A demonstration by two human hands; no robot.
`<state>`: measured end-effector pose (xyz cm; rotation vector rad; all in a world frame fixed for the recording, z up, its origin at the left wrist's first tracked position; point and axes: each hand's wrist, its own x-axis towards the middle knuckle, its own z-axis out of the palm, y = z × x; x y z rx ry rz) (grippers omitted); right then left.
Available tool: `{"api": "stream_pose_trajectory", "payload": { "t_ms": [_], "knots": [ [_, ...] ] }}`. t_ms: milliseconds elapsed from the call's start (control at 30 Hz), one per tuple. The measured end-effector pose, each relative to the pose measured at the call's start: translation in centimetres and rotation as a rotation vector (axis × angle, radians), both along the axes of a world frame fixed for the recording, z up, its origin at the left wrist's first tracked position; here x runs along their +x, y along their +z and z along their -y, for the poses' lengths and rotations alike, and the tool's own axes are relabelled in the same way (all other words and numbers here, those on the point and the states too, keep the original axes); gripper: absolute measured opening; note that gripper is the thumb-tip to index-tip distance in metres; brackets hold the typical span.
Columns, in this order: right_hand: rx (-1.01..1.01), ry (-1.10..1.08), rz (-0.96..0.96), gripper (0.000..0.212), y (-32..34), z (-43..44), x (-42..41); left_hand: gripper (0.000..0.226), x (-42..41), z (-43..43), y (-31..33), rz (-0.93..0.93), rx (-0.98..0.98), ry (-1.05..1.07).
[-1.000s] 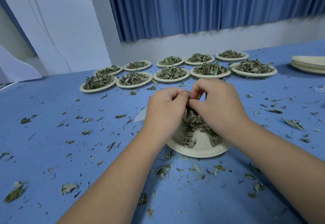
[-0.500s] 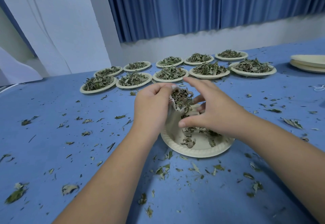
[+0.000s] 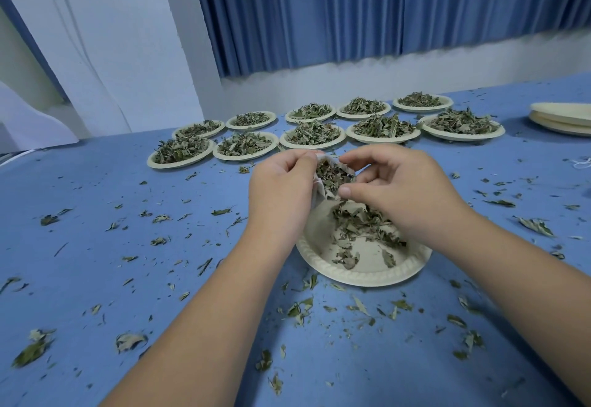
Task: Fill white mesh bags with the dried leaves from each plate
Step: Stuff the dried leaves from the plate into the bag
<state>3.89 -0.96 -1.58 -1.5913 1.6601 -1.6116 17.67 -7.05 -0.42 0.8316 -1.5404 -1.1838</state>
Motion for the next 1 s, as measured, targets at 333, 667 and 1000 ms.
{"api": "stream_pose_trajectory", "payload": {
  "t_ms": [333,667,1000],
  "knots": [
    [-0.071,-0.162,-0.200,0.019,0.2,0.2,1.1,0.024,-0.9,-0.5,-0.4,0.052,-0.045,-0.039],
    [-0.072,-0.198,-0.249,0.020,0.8,0.6,1.0,0.021,-0.8,-0.4,-0.3,0.042,-0.027,-0.059],
    [-0.022,-0.019,-0.394,0.031,2.8,1.4,1.0,0.028,-0.5,-0.1,0.0,-0.037,0.024,-0.020]
  ]
}}
